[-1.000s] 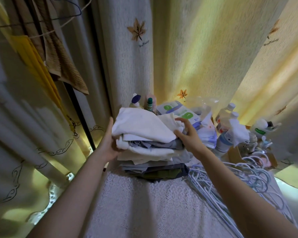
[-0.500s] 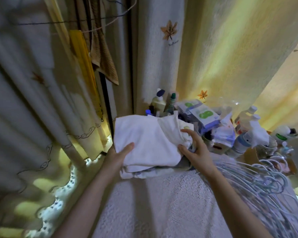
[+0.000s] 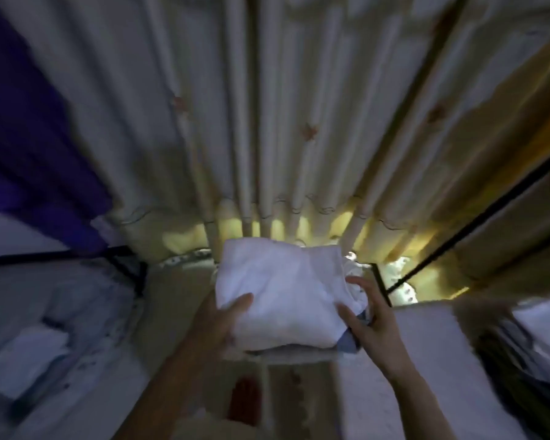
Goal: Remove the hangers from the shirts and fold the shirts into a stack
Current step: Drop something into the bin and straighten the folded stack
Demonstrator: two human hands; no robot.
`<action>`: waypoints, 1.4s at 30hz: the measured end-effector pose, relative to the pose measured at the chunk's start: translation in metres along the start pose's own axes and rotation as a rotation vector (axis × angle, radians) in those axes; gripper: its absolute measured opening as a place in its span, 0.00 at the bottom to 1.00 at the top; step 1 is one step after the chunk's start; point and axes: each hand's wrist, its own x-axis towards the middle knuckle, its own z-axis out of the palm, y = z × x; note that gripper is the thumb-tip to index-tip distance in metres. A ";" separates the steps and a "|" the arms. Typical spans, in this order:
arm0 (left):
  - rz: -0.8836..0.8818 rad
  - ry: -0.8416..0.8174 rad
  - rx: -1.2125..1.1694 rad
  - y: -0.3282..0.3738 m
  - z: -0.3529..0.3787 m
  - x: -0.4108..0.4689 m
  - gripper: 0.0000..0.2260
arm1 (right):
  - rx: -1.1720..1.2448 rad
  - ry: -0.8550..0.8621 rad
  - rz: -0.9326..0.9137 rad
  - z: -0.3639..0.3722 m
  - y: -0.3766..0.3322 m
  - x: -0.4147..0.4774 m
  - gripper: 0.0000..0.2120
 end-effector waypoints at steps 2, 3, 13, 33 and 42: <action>0.020 0.111 -0.064 -0.008 -0.060 -0.013 0.09 | 0.034 -0.165 -0.041 0.050 -0.023 0.017 0.19; 0.013 0.163 -0.092 -0.013 -0.089 -0.020 0.11 | 0.044 -0.248 -0.066 0.077 -0.034 0.023 0.20; -0.099 0.692 -0.219 -0.076 -0.322 -0.085 0.20 | 0.092 -0.860 -0.272 0.352 -0.133 0.016 0.17; -0.178 0.943 -0.194 -0.062 -0.657 0.016 0.31 | 0.101 -1.205 -0.320 0.734 -0.281 0.077 0.18; -0.302 0.938 -0.192 -0.130 -0.729 0.074 0.30 | -0.035 -1.260 -0.371 0.847 -0.249 0.102 0.20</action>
